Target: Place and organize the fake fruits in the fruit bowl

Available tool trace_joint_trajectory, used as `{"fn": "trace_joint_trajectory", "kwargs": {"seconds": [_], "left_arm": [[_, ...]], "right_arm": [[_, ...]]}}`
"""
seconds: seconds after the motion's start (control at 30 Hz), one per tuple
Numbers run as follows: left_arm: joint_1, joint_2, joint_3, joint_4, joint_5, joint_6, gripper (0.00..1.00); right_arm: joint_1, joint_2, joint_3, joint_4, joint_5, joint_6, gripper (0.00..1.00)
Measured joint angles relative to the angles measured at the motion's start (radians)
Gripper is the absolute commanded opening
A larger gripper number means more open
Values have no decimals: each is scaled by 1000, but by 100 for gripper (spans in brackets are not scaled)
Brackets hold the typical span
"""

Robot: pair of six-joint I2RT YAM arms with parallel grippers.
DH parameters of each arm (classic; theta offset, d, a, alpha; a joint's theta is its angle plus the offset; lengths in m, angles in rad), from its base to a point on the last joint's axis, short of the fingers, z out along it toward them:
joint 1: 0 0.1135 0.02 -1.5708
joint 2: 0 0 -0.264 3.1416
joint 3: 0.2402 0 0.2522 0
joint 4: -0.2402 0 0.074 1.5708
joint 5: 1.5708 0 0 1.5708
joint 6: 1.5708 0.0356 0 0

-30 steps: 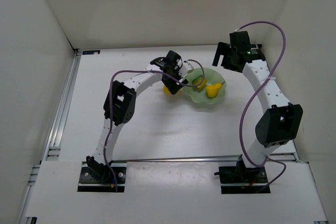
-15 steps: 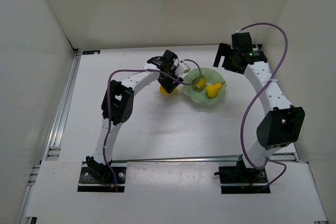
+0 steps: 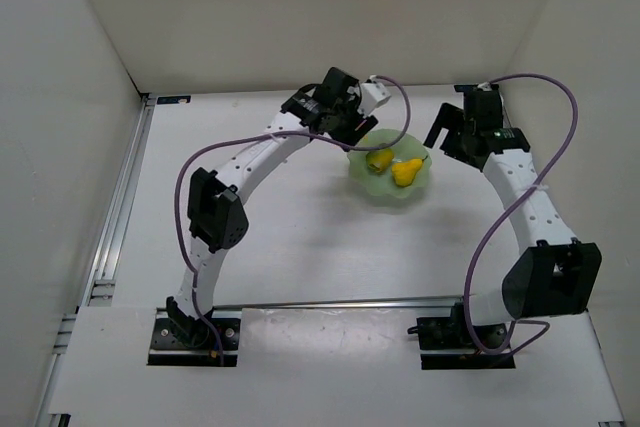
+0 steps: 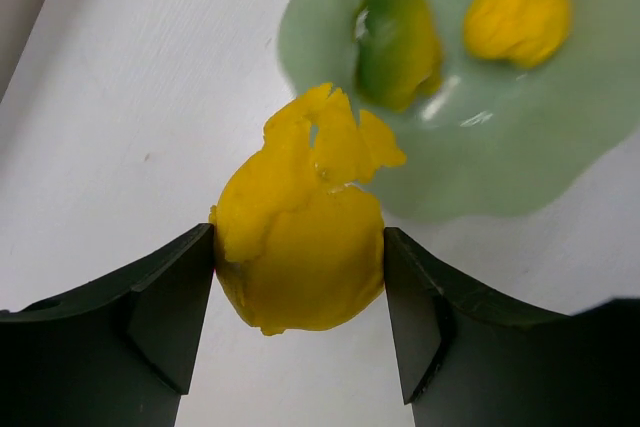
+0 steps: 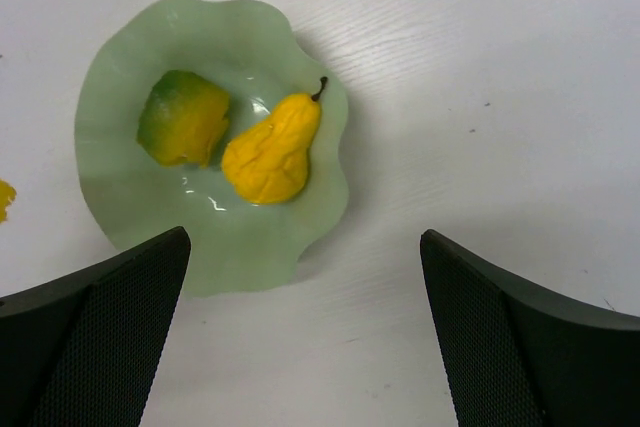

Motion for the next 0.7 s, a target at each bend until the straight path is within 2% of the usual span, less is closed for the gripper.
{"fn": "trace_joint_trajectory", "kwargs": {"seconds": [0.07,0.13,0.17,0.27,0.3,0.57,0.7], "left_arm": [[-35,14,38,3,21,-7,44],[-65,43,80,6,37,-11,50],[-82,63,102,9,47,-13,61],[-116,115,135,11,61,-15,86],[-124,128,141,11,61,-11,100],[-143,126,246,30,-8,2,100],[-137,-24,129,58,-122,23,100]], "right_arm": [[-18,-20,-24,4,8,8,100],[-36,-46,-45,7,14,17,100],[-47,-65,-55,6,19,22,100],[-72,-122,-73,4,39,28,100],[-80,-138,-75,5,43,28,100],[-89,-205,-90,2,56,29,100],[-89,-266,-148,-2,55,38,100]]}}
